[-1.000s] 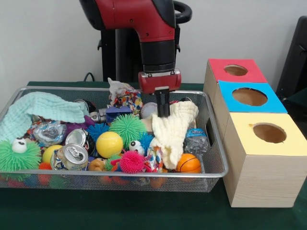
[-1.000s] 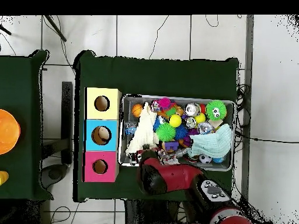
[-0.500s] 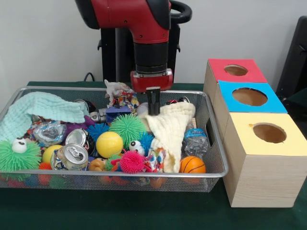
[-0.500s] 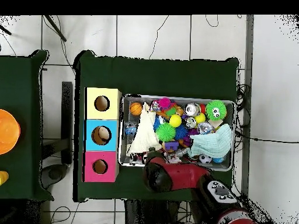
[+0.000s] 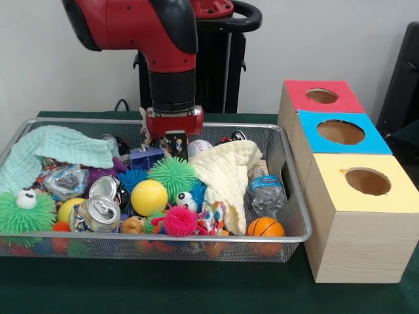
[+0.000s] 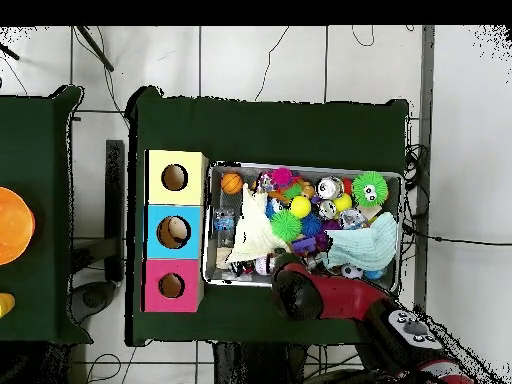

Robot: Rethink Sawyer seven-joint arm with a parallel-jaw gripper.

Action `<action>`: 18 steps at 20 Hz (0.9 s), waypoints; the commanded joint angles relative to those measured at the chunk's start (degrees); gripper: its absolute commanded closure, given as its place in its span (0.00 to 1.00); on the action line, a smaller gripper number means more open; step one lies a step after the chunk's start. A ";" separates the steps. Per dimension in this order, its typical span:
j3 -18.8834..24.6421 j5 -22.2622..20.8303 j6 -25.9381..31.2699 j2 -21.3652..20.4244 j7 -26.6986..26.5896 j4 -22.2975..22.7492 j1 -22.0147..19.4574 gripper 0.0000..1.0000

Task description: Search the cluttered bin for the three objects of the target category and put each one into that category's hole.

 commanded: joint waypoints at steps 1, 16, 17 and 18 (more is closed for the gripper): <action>9.28 -4.60 3.12 4.15 -0.90 -9.47 -4.32 1.00; 5.90 -1.28 7.89 4.58 1.62 -15.44 0.76 0.00; 6.13 -1.19 8.42 4.55 1.50 -15.66 0.71 0.00; 6.64 -1.32 9.34 4.27 0.91 -15.80 0.50 0.00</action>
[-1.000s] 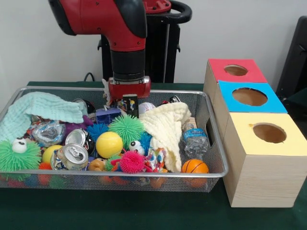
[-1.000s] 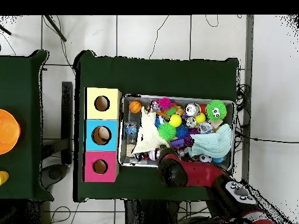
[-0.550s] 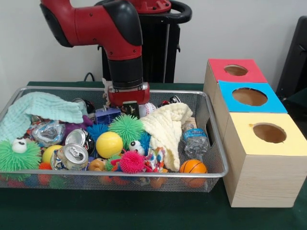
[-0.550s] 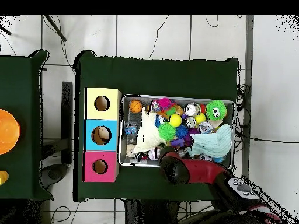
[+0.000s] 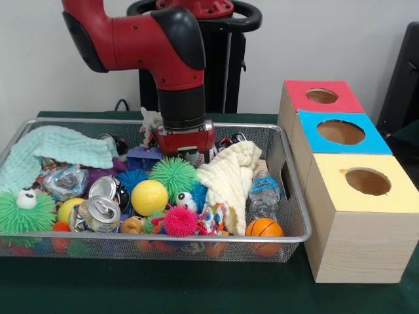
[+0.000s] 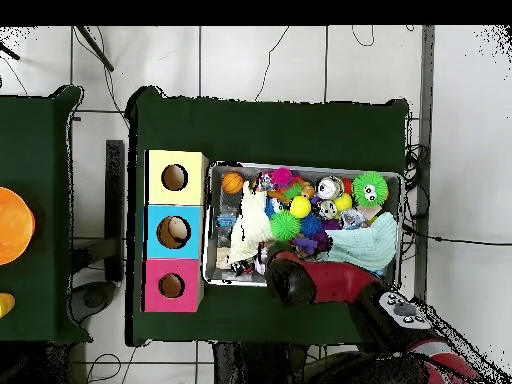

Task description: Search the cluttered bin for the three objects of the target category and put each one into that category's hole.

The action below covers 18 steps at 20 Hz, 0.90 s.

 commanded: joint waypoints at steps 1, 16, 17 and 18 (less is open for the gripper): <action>3.38 0.80 7.08 1.04 1.10 -11.18 -0.12 0.00; 7.73 6.21 25.40 -4.96 -0.98 -12.43 -1.68 0.00; 8.06 6.23 25.78 -4.98 -1.19 -12.54 -1.91 0.00; 8.39 6.25 26.16 -5.01 -1.40 -12.66 -2.14 0.00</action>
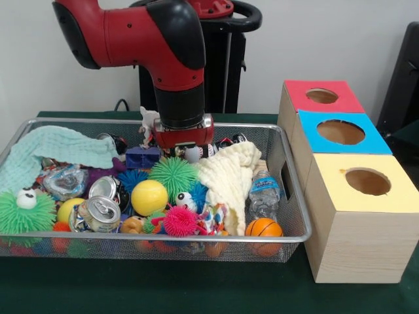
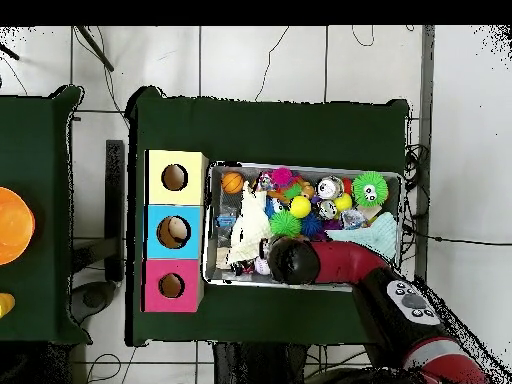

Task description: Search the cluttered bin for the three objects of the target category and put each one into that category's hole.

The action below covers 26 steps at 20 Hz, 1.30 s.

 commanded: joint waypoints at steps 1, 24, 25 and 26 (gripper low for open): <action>5.26 2.78 7.13 -1.75 -1.68 -8.99 -1.95 0.00; 5.55 2.85 19.47 -1.53 -4.72 -13.70 -1.68 0.00; 5.58 2.86 19.77 -1.49 -4.87 -13.89 -1.71 0.00; 5.69 2.76 19.95 -1.44 -5.17 -14.11 -1.77 0.00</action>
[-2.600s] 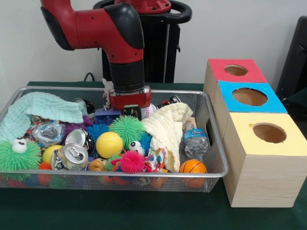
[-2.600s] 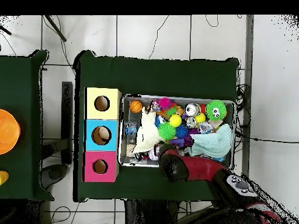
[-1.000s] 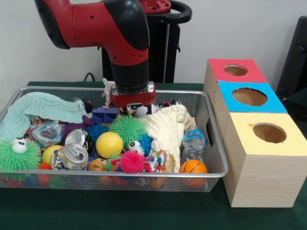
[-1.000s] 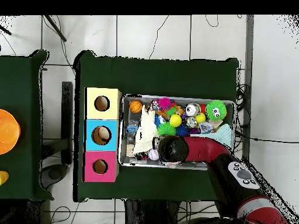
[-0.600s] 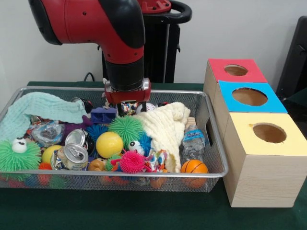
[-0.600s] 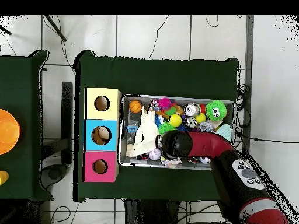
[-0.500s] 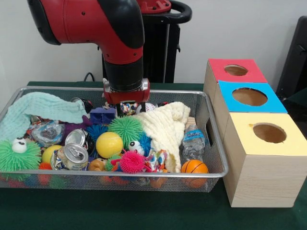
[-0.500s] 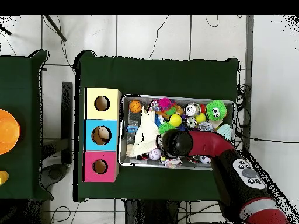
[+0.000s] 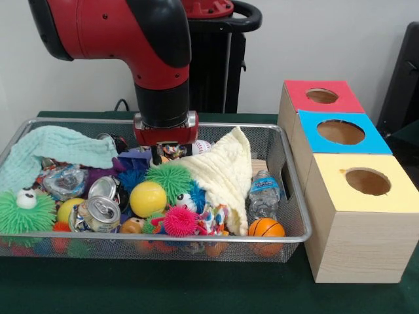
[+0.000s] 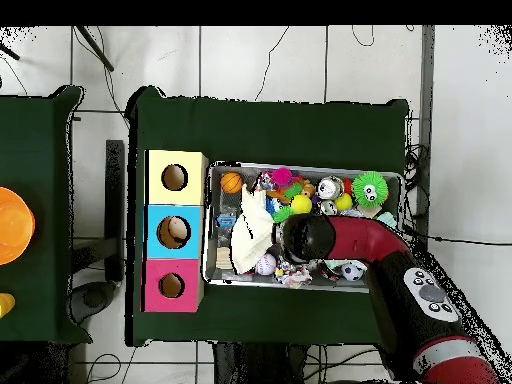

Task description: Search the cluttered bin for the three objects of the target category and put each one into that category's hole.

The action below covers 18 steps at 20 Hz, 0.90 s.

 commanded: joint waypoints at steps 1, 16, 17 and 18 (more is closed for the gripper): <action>4.61 1.23 6.78 0.52 -5.17 -7.12 -1.49 0.00; 7.17 -1.74 5.06 2.79 -8.31 -9.57 -4.07 0.00; 7.47 -2.03 4.54 3.03 -8.53 -9.54 -4.34 0.00; 7.60 -2.42 3.80 3.49 -8.49 -9.61 -4.54 0.00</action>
